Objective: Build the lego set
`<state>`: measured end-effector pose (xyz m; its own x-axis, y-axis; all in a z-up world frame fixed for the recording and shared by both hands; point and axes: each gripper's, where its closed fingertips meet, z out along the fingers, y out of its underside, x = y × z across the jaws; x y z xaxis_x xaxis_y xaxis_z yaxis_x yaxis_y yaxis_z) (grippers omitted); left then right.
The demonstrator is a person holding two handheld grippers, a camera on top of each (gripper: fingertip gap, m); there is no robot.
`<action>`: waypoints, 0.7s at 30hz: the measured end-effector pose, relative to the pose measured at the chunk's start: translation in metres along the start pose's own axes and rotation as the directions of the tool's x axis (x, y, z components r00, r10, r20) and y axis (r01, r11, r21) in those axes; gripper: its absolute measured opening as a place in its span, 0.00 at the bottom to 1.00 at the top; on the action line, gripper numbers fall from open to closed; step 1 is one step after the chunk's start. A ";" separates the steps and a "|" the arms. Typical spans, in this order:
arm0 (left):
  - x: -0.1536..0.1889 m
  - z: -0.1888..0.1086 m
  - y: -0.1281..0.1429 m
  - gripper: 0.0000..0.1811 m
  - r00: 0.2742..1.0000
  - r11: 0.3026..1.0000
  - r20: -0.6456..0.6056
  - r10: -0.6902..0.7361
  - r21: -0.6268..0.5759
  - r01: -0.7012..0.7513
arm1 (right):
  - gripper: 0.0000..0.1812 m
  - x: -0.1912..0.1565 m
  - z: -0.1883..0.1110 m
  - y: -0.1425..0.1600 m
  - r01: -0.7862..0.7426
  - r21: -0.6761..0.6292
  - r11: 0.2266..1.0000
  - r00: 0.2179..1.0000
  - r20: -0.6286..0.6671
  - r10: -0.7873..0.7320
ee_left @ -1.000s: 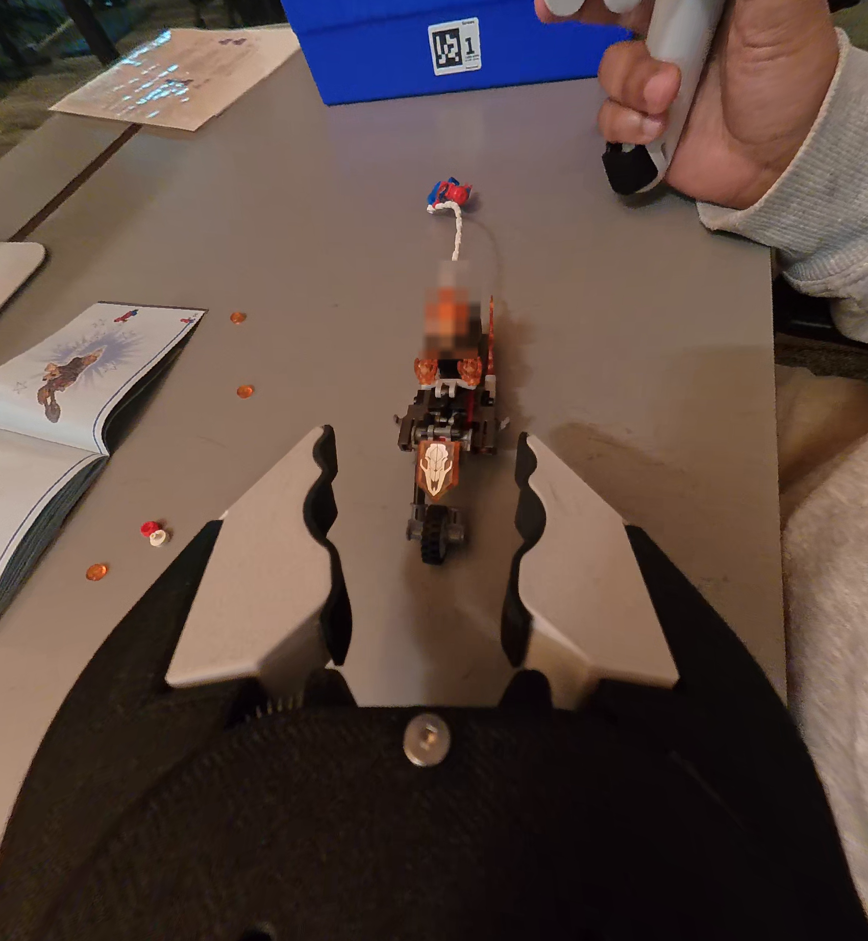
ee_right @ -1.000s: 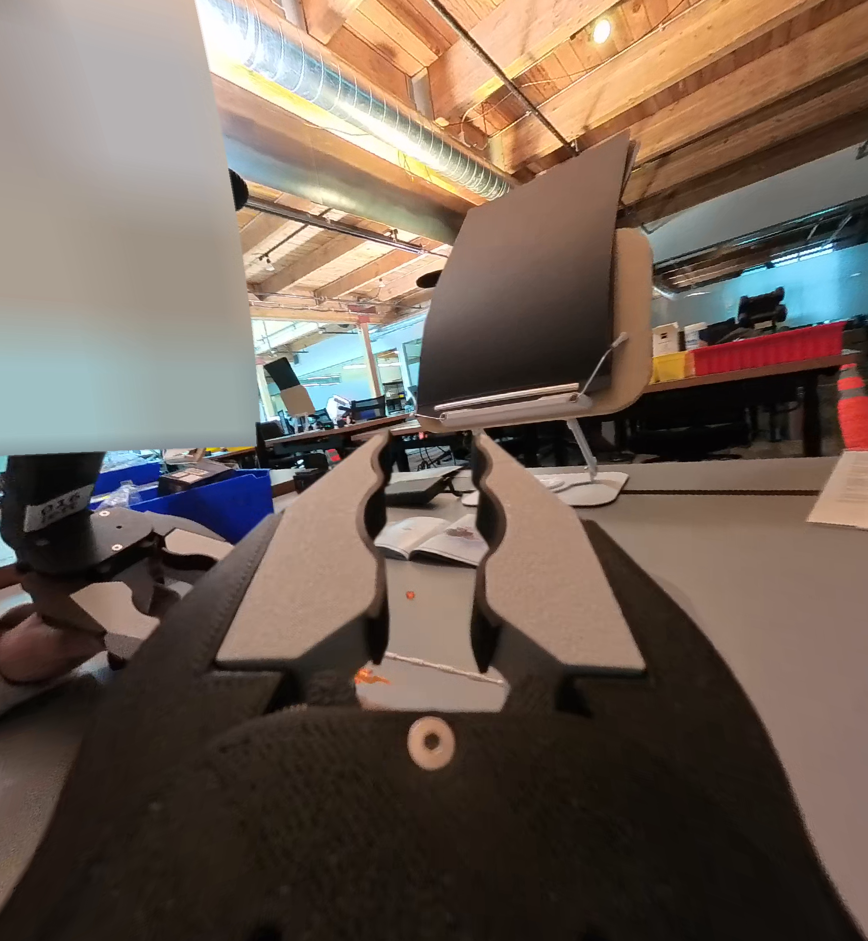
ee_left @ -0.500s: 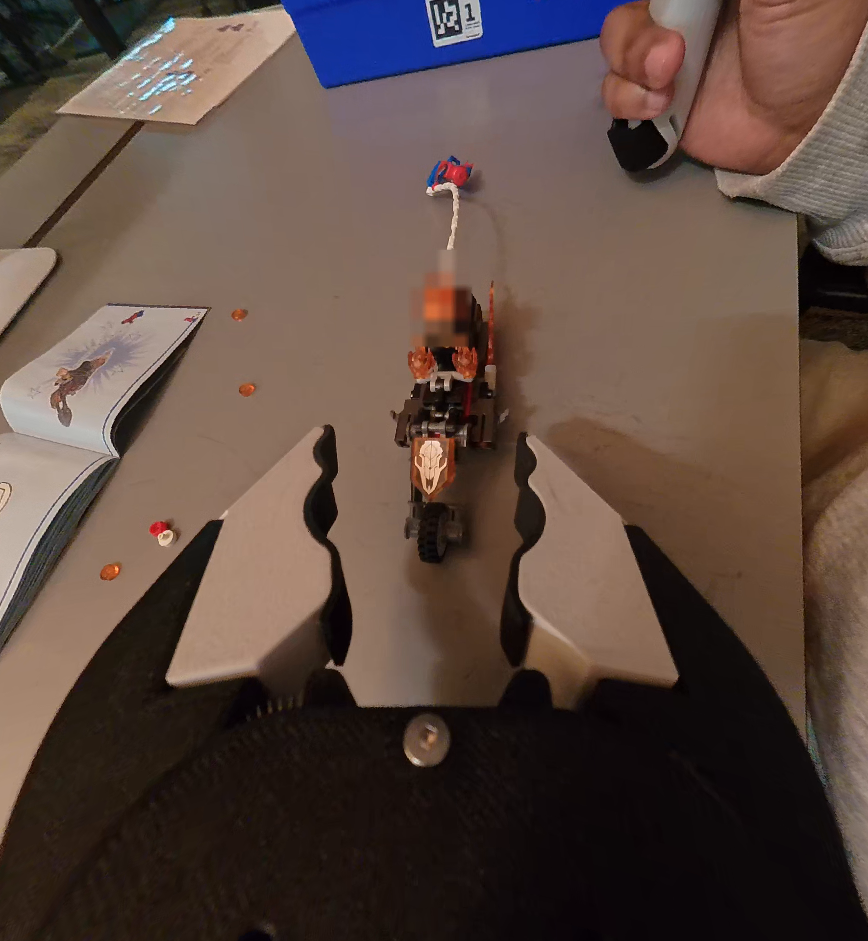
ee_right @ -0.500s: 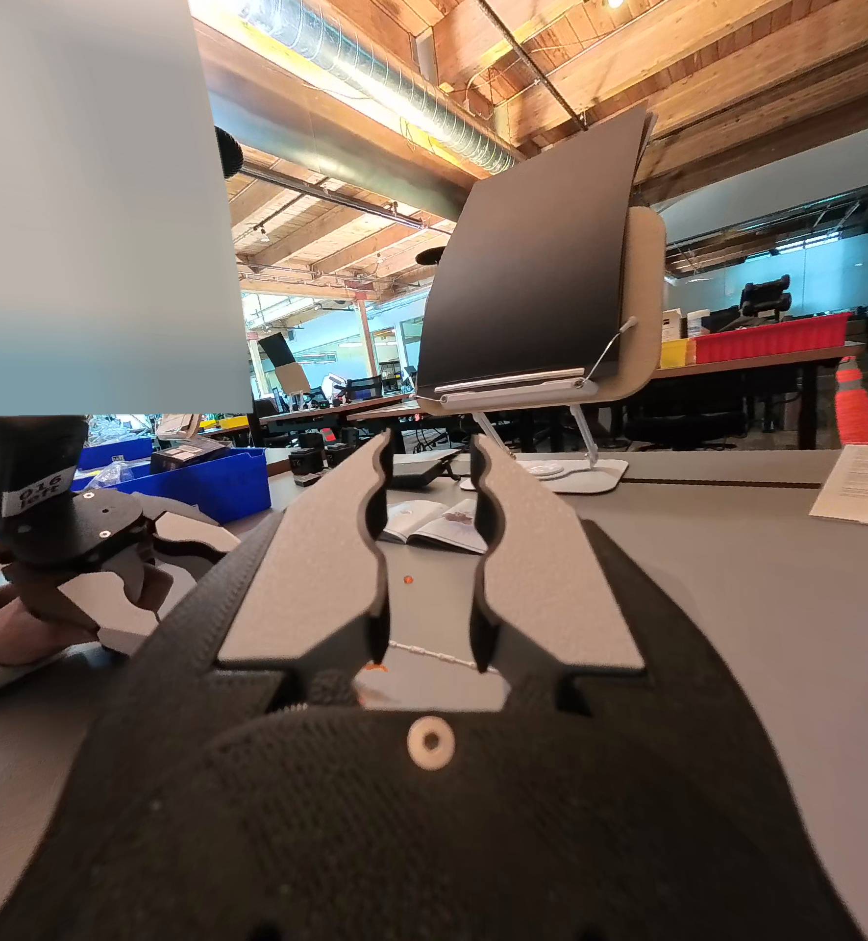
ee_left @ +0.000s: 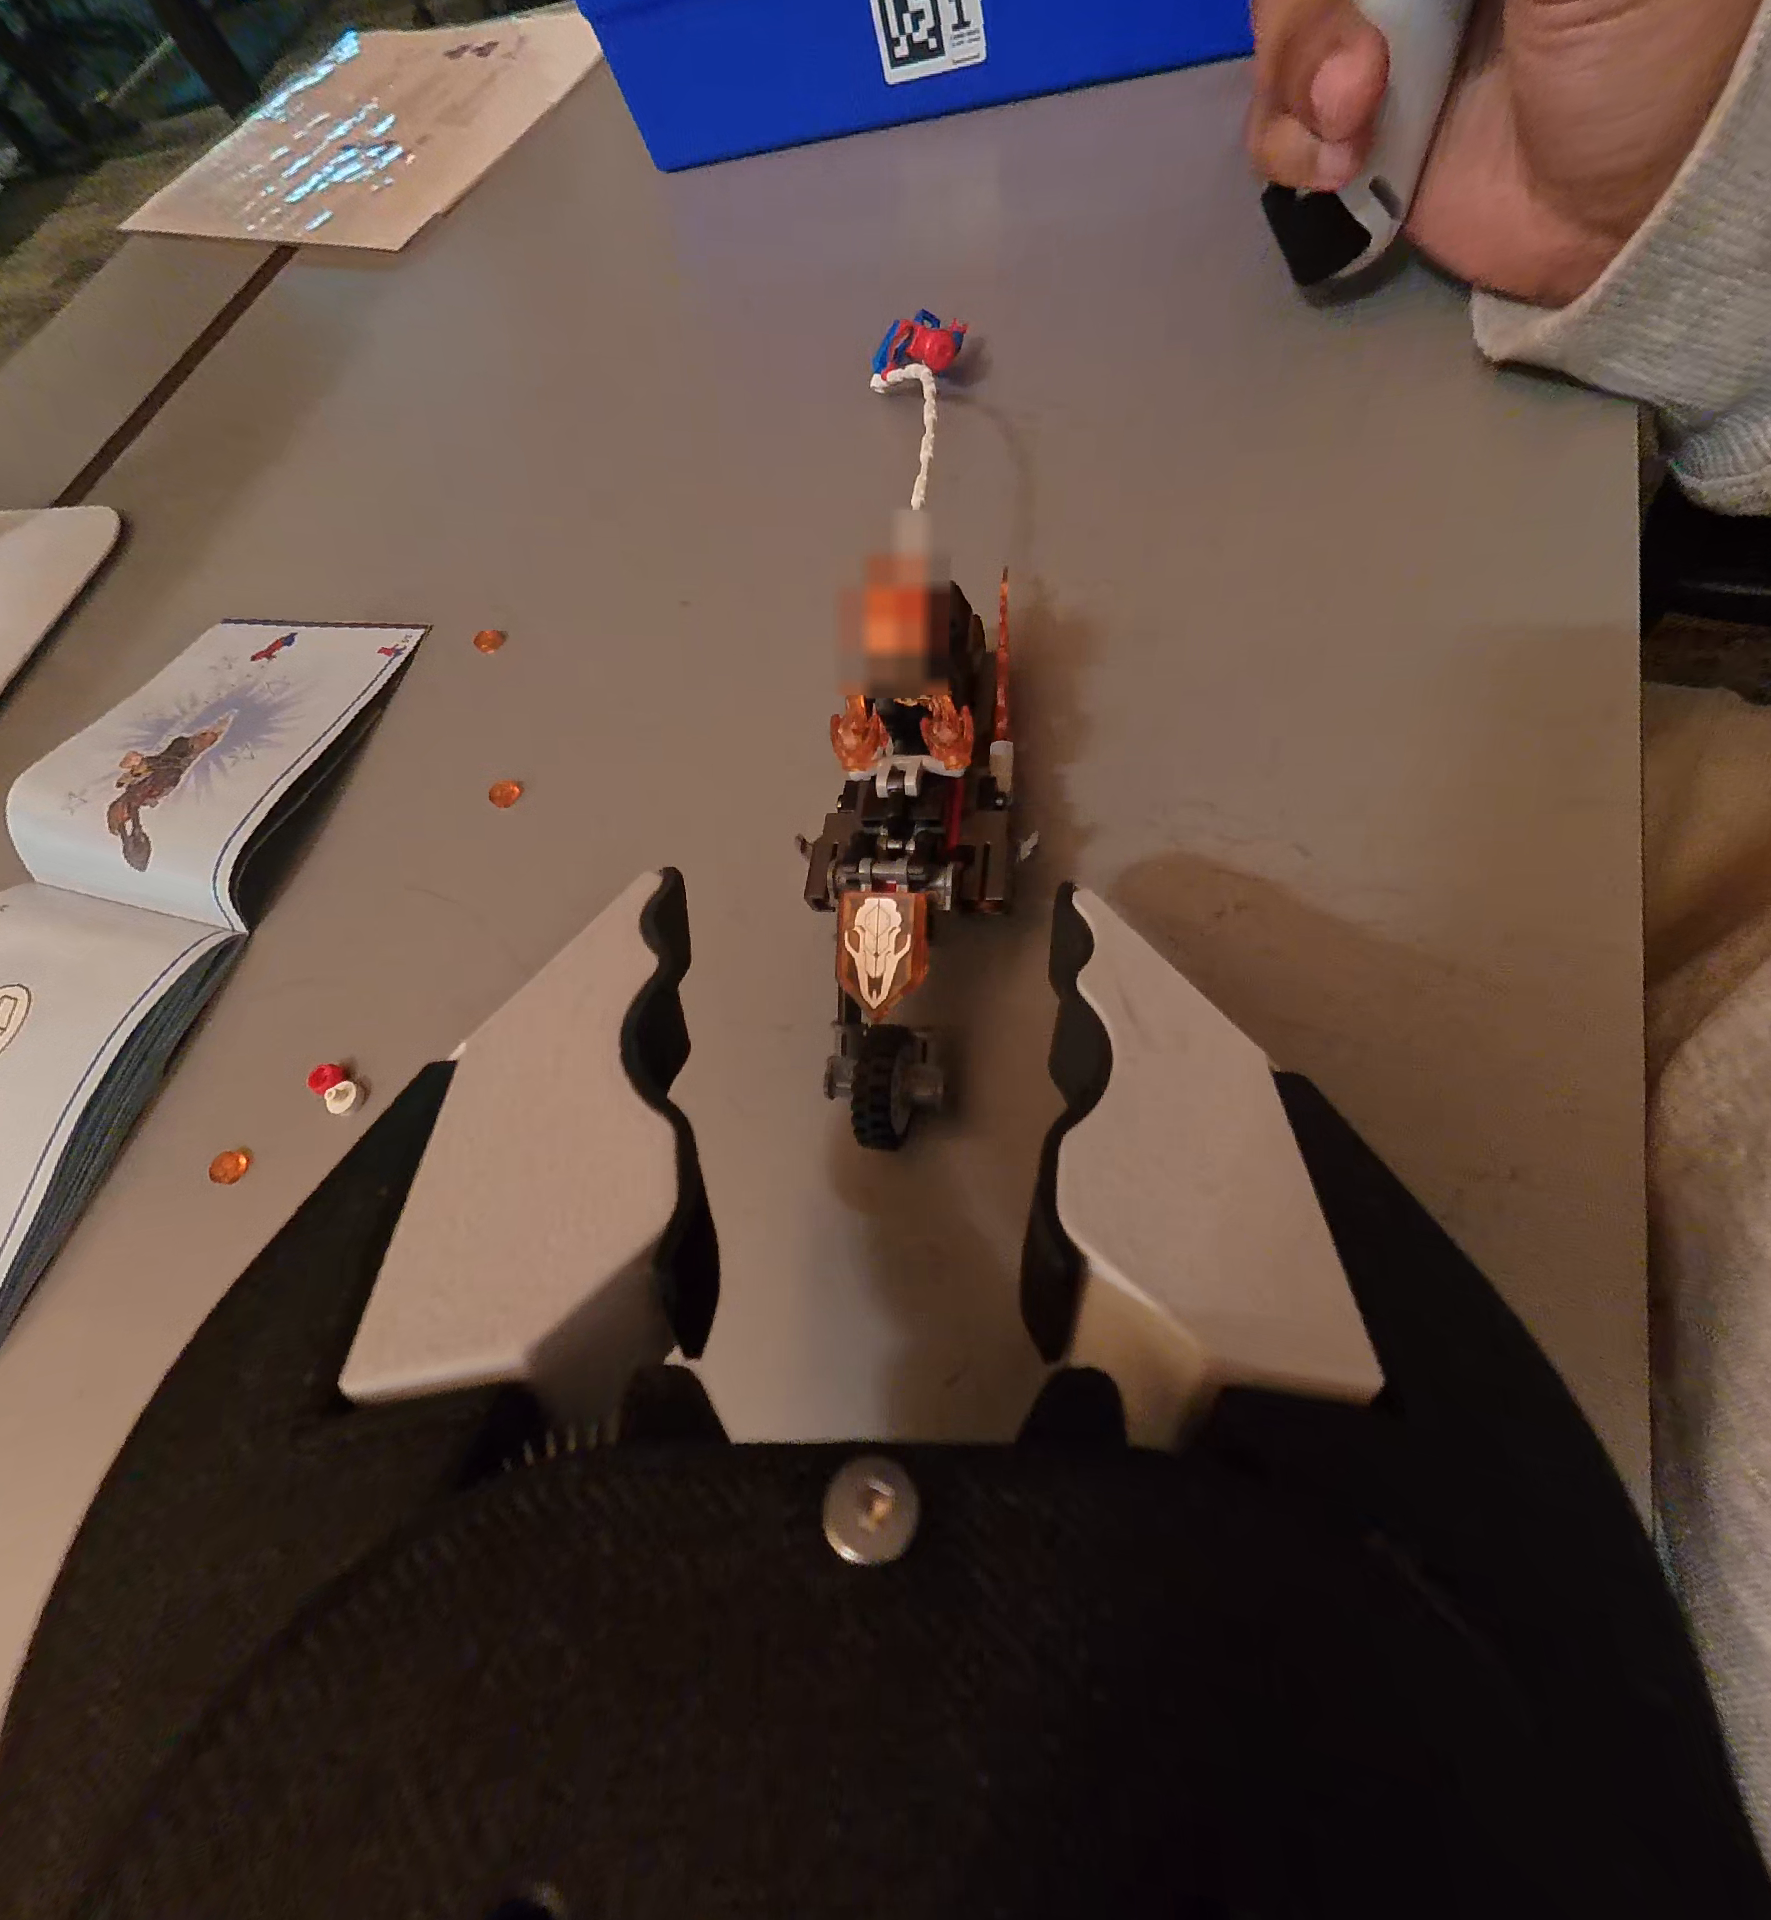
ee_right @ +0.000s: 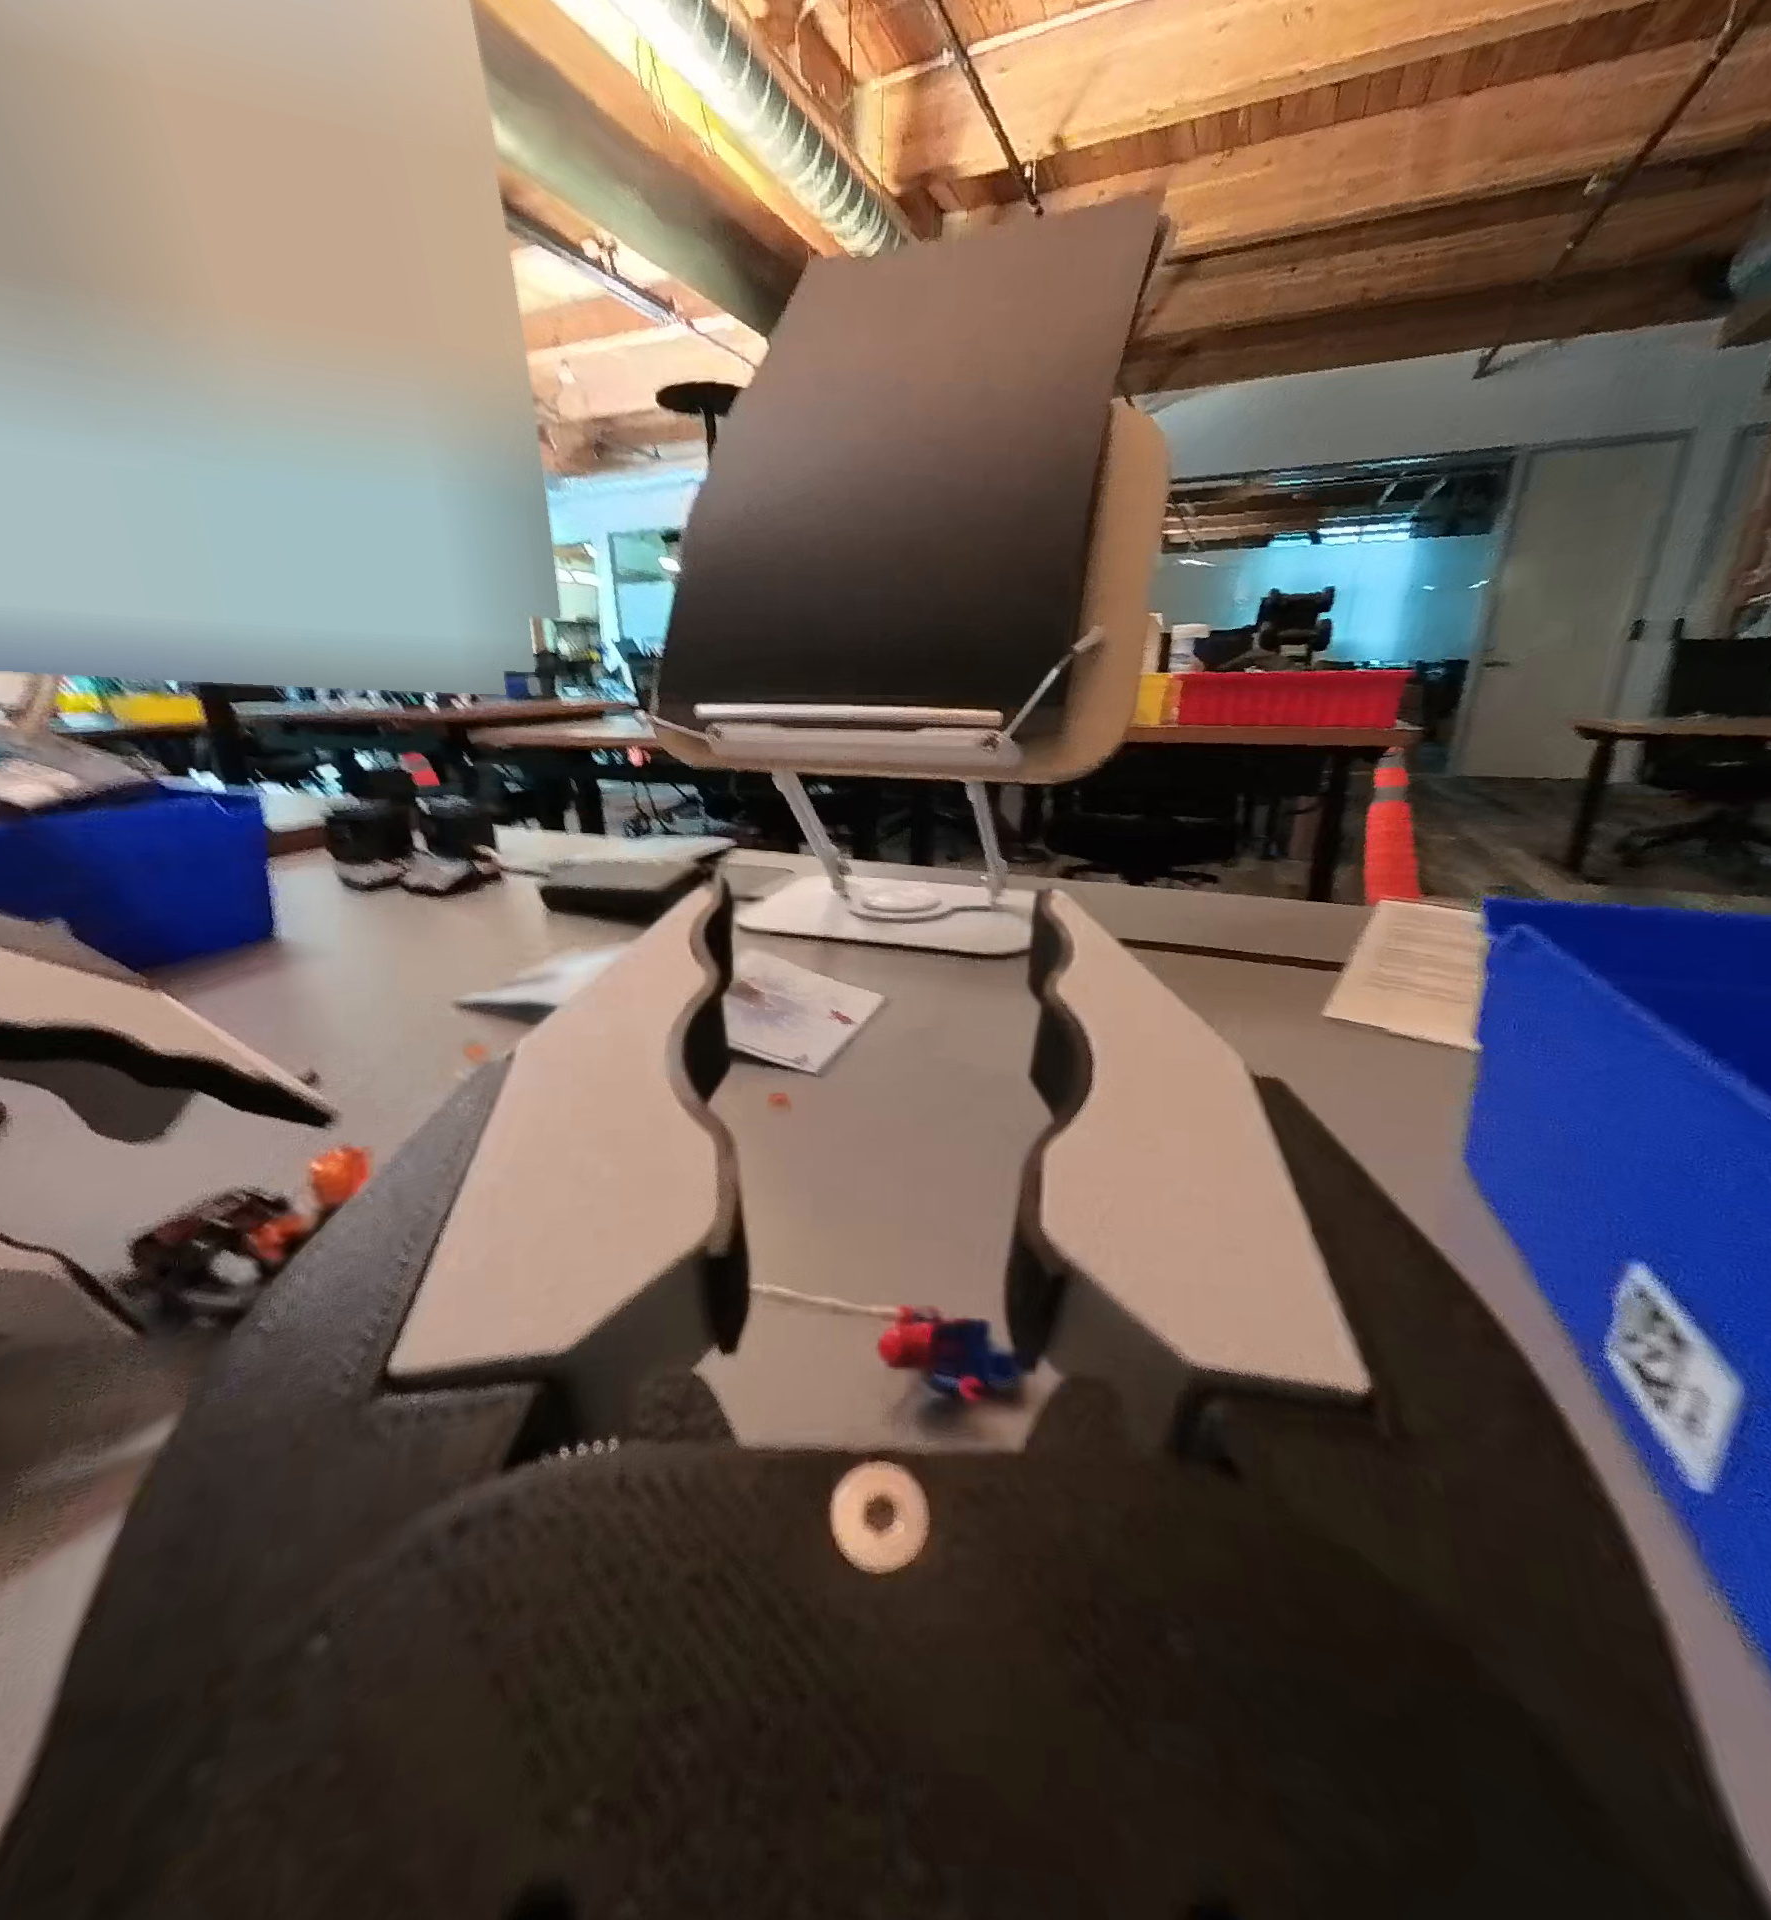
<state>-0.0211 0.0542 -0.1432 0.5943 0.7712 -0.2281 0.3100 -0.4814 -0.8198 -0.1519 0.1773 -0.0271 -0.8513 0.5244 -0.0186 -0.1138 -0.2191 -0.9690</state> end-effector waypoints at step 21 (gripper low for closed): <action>-0.001 0.002 0.004 0.37 1.000 1.000 -0.008 -0.011 -0.027 0.011 | 0.27 0.015 -0.025 0.136 0.289 -0.760 0.582 0.957 0.216 -0.192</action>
<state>-0.0222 0.0526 -0.1474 0.5969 0.7731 -0.2148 0.3366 -0.4843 -0.8076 -0.1677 0.1761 -0.1649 -0.9039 0.3659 0.2214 0.0777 0.6495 -0.7564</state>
